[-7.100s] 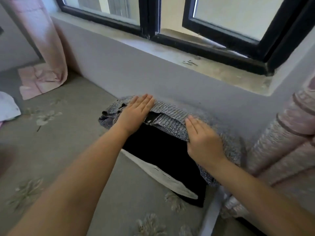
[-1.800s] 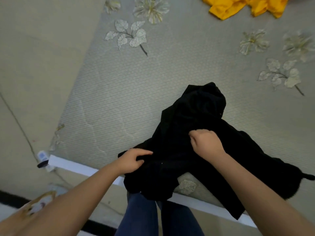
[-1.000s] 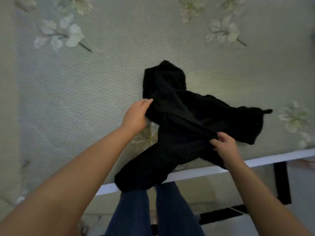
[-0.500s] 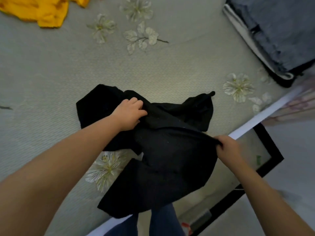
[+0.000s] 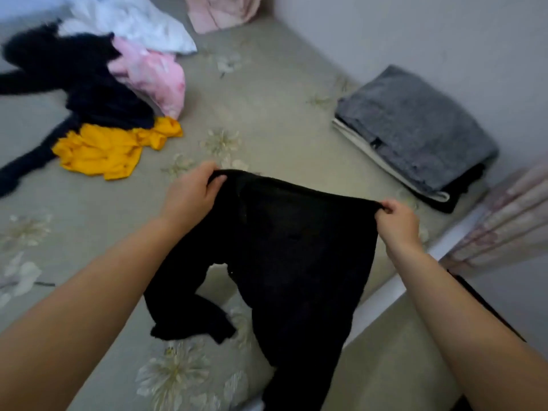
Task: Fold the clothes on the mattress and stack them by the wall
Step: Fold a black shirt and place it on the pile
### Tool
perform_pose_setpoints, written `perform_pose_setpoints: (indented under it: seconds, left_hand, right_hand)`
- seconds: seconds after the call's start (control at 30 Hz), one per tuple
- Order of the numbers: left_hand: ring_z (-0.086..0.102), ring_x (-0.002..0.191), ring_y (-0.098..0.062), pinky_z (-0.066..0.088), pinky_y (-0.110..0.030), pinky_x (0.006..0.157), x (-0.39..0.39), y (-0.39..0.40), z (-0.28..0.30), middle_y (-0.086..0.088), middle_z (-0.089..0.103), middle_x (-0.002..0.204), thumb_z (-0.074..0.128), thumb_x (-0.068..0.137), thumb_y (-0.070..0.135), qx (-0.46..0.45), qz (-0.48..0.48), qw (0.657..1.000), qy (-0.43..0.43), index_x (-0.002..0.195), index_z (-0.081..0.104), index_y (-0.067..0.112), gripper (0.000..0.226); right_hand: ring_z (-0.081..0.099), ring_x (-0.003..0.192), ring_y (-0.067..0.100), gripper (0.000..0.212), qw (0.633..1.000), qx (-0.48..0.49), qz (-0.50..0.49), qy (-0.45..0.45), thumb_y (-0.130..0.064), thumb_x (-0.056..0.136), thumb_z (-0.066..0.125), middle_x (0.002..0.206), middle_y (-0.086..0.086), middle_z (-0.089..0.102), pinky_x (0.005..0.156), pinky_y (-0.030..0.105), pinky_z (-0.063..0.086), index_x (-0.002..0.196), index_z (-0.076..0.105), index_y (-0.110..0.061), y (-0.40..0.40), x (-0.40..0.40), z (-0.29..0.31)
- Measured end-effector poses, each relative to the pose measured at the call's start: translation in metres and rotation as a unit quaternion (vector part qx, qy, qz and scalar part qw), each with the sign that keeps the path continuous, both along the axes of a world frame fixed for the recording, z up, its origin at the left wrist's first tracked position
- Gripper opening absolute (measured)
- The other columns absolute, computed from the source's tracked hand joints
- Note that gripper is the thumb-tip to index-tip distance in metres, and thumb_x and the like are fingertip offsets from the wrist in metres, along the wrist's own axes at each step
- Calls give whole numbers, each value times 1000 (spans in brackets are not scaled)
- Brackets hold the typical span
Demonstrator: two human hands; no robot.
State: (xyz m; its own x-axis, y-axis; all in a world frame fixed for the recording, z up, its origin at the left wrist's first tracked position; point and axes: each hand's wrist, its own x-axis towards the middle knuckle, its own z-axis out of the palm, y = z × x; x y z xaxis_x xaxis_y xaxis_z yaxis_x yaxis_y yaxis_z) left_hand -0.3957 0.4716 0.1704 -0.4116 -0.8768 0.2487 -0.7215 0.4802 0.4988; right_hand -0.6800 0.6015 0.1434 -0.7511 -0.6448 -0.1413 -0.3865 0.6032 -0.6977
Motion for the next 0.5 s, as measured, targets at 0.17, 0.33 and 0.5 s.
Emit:
perform_pose_setpoints:
  seconds: [0.17,0.33,0.5]
  left_hand:
    - [59,82,-43,41,-46,63,24,-12,105,-29,61,87,54,91,13,-158,87,981,-68,93,61,-6,21]
    - [59,62,-43,45,-46,50,43,5,204,-29,58,72,50,87,18,-294,140,945,-37,84,64,-8,29]
    - [58,63,-43,45,-48,48,54,30,272,-29,55,73,32,84,33,-381,154,912,3,84,63,-6,49]
  right_hand:
    - [53,111,36,30,982,-45,134,127,-1,87,44,116,19,62,96,44,40,109,64,-6,-54,-17,113]
    - [54,99,41,21,913,-174,262,261,10,84,43,103,34,59,83,38,32,95,60,15,-76,-10,215]
    - [53,94,40,24,892,-293,205,275,1,90,40,103,30,56,76,39,38,105,58,5,-74,2,285]
